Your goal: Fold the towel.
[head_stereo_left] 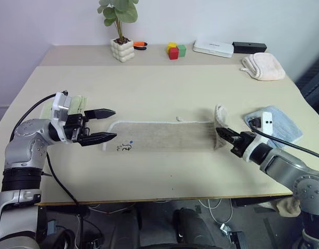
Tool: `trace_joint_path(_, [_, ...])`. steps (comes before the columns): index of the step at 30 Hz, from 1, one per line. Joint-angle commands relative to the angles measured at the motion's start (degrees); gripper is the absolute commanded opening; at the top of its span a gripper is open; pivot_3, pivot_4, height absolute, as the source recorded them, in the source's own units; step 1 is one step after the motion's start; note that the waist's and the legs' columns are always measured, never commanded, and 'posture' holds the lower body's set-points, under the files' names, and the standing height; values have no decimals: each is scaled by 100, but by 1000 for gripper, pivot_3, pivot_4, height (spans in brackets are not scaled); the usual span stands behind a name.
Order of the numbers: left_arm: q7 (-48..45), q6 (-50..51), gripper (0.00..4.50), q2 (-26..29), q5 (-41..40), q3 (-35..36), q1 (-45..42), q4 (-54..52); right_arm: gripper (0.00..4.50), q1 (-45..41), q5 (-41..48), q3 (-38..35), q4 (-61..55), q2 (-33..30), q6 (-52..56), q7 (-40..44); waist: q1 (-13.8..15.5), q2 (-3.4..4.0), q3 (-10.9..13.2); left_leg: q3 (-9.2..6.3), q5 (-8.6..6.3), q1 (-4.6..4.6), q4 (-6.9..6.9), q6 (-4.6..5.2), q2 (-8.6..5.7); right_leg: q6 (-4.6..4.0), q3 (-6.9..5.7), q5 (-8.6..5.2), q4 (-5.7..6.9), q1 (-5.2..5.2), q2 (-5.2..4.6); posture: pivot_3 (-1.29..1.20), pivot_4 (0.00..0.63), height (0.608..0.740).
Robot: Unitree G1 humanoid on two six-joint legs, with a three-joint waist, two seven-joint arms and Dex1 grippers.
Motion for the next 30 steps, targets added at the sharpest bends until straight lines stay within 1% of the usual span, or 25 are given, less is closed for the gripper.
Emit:
trace_joint_path(1, [34,14,4500,56,-71,109,35,-245,9,-243,46,242,-390,177,137,-68,-2,0,0,0,0,0,0,0,0,0,0,0,0,0,0,0,150,740])
trace_joint_path(6, [67,44,4500,87,-94,145,109,-349,9,-432,-146,642,-453,502,265,-169,-5,-1,1,0,0,-1,0,0,1,0,0,0,1,-2,0,0,150,740])
trace_joint_path(9, [117,78,4500,89,-101,153,136,-401,9,-511,-382,930,-395,646,298,-88,-3,-1,1,0,0,-1,0,0,0,0,0,0,1,-2,0,0,150,740])
trace_joint_path(15, [162,184,4500,114,-163,185,237,-596,9,-624,-575,1361,-345,1008,480,15,-10,-1,1,0,0,-1,-1,0,1,0,-1,0,4,-3,1,0,150,740])
trace_joint_path(23, [193,361,4500,232,-240,258,367,-809,9,-766,-906,1653,-130,1441,562,129,-13,-1,1,0,0,-1,0,0,1,0,-1,0,5,-4,0,0,150,740])
trace_joint_path(30, [212,537,4500,372,-351,307,449,-960,9,-909,-1383,1927,29,1625,578,351,-16,-1,1,0,0,-1,-1,0,1,0,-2,0,5,-5,0,0,150,740])
